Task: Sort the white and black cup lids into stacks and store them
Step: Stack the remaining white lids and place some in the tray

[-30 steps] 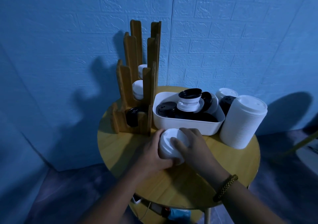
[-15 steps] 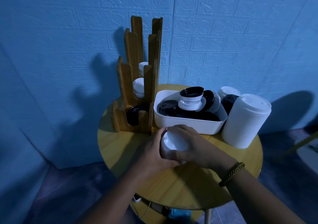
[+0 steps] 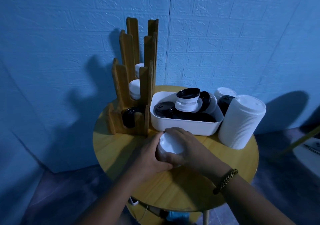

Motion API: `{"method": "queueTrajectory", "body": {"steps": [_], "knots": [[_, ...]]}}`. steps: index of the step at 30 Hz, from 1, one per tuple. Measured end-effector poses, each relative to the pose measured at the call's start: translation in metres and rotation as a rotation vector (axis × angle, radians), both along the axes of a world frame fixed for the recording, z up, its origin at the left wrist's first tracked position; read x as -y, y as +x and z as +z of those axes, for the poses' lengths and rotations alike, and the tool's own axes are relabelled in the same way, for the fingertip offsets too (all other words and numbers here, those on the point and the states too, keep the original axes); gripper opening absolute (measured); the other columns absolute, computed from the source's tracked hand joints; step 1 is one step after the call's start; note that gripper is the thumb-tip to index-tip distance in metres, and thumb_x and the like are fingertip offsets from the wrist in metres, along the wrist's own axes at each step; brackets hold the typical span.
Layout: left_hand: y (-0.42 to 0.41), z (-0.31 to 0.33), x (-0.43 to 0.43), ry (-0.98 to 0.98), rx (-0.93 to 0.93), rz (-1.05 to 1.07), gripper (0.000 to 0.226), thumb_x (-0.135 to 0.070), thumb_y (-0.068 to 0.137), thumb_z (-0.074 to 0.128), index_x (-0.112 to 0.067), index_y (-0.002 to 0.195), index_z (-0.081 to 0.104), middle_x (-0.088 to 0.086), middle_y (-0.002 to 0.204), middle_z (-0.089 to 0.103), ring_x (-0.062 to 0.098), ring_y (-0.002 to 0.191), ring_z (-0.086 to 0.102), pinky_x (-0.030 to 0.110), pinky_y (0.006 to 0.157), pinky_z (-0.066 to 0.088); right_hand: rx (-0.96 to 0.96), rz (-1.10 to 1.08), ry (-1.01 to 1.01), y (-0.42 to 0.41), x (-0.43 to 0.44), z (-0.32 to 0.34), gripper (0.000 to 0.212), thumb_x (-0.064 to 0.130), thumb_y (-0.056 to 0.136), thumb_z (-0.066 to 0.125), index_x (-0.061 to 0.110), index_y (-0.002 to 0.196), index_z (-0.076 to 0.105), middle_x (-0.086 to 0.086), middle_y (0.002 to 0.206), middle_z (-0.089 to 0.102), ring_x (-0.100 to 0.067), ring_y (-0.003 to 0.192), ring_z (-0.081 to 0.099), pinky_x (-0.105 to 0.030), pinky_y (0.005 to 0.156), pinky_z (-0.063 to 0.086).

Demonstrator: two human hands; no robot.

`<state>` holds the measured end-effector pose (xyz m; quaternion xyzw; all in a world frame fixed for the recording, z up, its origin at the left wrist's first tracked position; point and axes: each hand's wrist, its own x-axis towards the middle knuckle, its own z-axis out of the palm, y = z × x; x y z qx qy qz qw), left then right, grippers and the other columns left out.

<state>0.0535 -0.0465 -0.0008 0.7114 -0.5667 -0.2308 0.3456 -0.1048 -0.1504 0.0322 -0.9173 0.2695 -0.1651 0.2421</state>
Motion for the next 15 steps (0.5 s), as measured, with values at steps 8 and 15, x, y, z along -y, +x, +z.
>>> {"method": "queueTrajectory", "body": {"steps": [8, 15], "knots": [[-0.001, -0.004, 0.003, -0.014, -0.043, 0.003, 0.085, -0.059, 0.069, 0.083, -0.059, 0.134, 0.029, -0.027, 0.128, 0.048, -0.005, 0.115, 0.048, 0.034, 0.095, 0.052, 0.008, -0.081, -0.23, 0.002, 0.024, 0.053, 0.048, 0.047, 0.098, 0.053, 0.023, 0.14, 0.053, 0.004, 0.141, 0.052, -0.015, 0.129, 0.044, -0.028, 0.103, 0.037], [0.001, -0.006, 0.003, 0.0, -0.022, 0.005, 0.099, -0.065, 0.066, 0.081, -0.061, 0.145, 0.02, -0.028, 0.14, 0.041, 0.002, 0.127, 0.043, 0.034, 0.102, 0.048, -0.236, -0.344, -0.624, 0.037, 0.089, 0.067, 0.043, 0.01, 0.093, 0.045, 0.025, 0.132, 0.056, 0.007, 0.133, 0.058, -0.021, 0.126, 0.042, -0.038, 0.101, 0.029]]}}
